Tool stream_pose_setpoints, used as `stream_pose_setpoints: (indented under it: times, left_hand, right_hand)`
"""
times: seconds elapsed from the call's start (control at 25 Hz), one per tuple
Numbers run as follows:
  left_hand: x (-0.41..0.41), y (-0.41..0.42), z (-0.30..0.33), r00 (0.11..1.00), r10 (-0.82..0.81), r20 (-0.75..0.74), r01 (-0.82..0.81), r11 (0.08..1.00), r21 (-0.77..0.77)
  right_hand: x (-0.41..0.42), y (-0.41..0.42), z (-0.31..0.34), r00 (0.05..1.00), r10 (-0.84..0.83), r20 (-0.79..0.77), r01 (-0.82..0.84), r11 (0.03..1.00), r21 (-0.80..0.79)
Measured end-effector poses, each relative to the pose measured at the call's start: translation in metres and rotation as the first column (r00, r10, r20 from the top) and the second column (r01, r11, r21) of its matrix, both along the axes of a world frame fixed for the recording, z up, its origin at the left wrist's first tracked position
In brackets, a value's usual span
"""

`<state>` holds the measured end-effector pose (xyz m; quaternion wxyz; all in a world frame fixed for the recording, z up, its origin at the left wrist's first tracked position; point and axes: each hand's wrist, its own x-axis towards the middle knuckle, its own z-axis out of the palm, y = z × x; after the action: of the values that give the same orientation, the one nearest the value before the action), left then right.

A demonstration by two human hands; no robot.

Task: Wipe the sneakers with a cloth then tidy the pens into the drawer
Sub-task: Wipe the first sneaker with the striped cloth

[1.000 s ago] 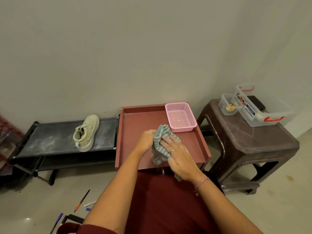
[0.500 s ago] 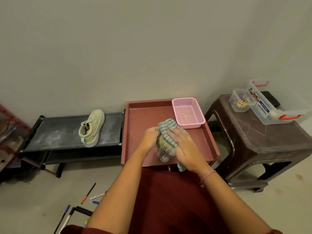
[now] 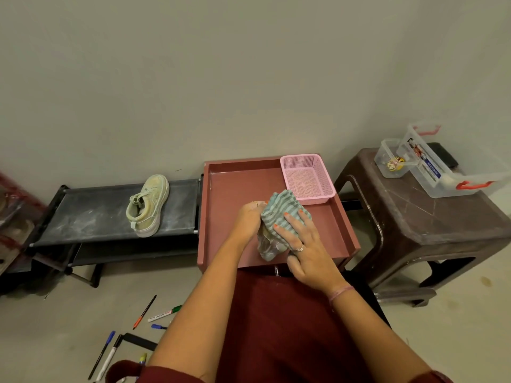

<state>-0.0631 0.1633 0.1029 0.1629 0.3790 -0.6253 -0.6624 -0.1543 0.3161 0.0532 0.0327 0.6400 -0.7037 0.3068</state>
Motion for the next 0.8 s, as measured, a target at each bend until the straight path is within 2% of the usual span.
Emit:
stream_pose_setpoints:
  times: [0.2, 0.32, 0.36, 0.44, 0.48, 0.52, 0.6, 0.68, 0.8]
  left_hand:
    - [-0.004, -0.006, -0.002, 0.999, 0.031, 0.042, -0.030, 0.999, -0.023]
    - [-0.004, -0.007, -0.004, 0.998, 0.020, 0.062, -0.017, 0.999, -0.043]
    - [-0.004, -0.008, -0.005, 0.997, 0.017, 0.069, -0.013, 0.999, -0.053]
    - [-0.005, -0.009, -0.006, 0.997, 0.012, 0.082, -0.007, 0.998, -0.062]
    - [-0.005, -0.009, -0.005, 0.997, 0.011, 0.081, -0.007, 0.998, -0.056]
    - [-0.006, -0.008, -0.004, 0.997, 0.012, 0.075, -0.009, 0.999, -0.046]
    - [-0.006, -0.008, -0.003, 0.998, 0.015, 0.069, -0.012, 0.999, -0.031]
    - [-0.006, -0.010, -0.005, 0.997, 0.011, 0.071, -0.010, 1.000, -0.019]
    - [-0.003, -0.015, -0.008, 0.997, 0.011, 0.070, -0.010, 1.000, -0.022]
  right_hand:
    - [-0.006, -0.011, 0.011, 0.966, -0.060, 0.251, 0.048, 0.997, 0.056]
    - [-0.012, -0.013, 0.023, 0.865, -0.126, 0.486, 0.068, 0.989, 0.135]
    - [-0.012, -0.015, 0.027, 0.849, -0.151, 0.506, 0.071, 0.982, 0.175]
    - [-0.003, -0.015, 0.031, 0.903, -0.199, 0.382, 0.102, 0.960, 0.260]
    - [0.007, -0.014, 0.028, 0.954, -0.210, 0.213, 0.147, 0.949, 0.280]
    - [0.018, -0.009, 0.021, 0.981, -0.191, -0.031, 0.193, 0.950, 0.247]
    - [0.034, 0.003, 0.011, 0.907, -0.112, -0.407, 0.211, 0.955, 0.208]
    - [0.030, 0.006, 0.011, 0.876, -0.078, -0.476, 0.204, 0.954, 0.221]
    - [0.023, -0.011, 0.028, 0.925, -0.120, -0.361, 0.244, 0.915, 0.321]
